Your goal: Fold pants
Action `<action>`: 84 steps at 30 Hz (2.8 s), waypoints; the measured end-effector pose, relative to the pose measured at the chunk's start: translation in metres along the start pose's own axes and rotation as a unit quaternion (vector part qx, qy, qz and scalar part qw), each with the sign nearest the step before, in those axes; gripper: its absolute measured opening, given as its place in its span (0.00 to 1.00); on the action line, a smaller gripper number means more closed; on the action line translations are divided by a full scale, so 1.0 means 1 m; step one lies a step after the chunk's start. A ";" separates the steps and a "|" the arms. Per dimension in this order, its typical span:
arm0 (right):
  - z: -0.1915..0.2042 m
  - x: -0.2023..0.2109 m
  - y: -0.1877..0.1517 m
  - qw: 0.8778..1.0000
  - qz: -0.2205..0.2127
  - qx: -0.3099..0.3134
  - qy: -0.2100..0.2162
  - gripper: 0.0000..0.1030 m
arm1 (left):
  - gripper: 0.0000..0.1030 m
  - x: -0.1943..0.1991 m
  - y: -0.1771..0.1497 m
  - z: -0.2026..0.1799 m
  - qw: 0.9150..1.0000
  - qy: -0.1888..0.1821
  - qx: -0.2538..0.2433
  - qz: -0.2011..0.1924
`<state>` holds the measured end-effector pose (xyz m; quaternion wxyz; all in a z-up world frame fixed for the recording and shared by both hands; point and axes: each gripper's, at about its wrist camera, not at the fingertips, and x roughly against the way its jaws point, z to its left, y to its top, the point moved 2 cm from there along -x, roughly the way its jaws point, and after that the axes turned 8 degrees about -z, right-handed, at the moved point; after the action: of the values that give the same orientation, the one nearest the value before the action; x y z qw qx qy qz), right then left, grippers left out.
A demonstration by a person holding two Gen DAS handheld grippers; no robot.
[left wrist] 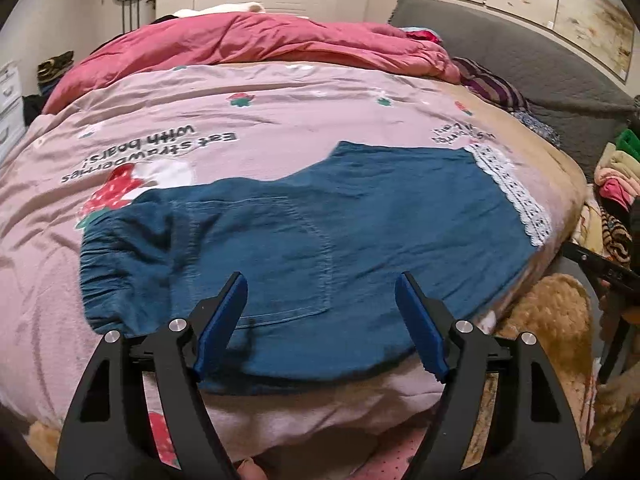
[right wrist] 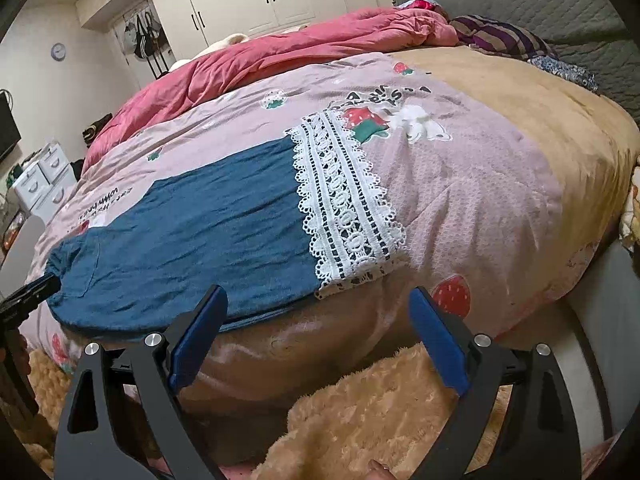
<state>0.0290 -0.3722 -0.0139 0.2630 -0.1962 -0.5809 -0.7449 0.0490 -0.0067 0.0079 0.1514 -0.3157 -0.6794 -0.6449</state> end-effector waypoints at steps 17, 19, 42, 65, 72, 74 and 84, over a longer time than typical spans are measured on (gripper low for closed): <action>-0.030 -0.030 0.011 0.997 -0.009 -0.071 0.030 0.89 | 0.72 -0.080 0.067 -0.098 0.991 -0.080 -0.103 0.041; -0.035 -0.032 0.013 0.996 -0.013 -0.078 0.034 0.89 | 0.72 -0.095 0.077 -0.113 0.988 -0.096 -0.116 0.048; -0.051 -0.047 0.017 0.991 -0.018 -0.117 0.059 0.85 | 0.72 -0.244 0.134 -0.225 0.955 -0.167 -0.213 0.124; -0.042 -0.044 0.018 0.993 -0.032 -0.101 0.056 0.41 | 0.40 -0.280 0.119 -0.243 0.928 -0.252 -0.222 0.162; -0.035 -0.056 0.016 0.993 -0.017 -0.099 0.069 0.39 | 0.40 -0.278 0.117 -0.245 0.927 -0.252 -0.226 0.159; -0.036 -0.060 0.015 0.991 -0.014 -0.108 0.073 0.40 | 0.41 -0.279 0.115 -0.245 0.927 -0.251 -0.231 0.155; -0.027 -0.051 0.020 0.992 -0.029 -0.093 0.085 0.28 | 0.12 -0.268 0.119 -0.234 0.933 -0.255 -0.218 0.129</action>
<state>0.0817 -0.3937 -0.0361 0.2698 -0.1391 -0.4902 -0.8170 0.2781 -0.3006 -0.0346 -0.0172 -0.5798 -0.4910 -0.6500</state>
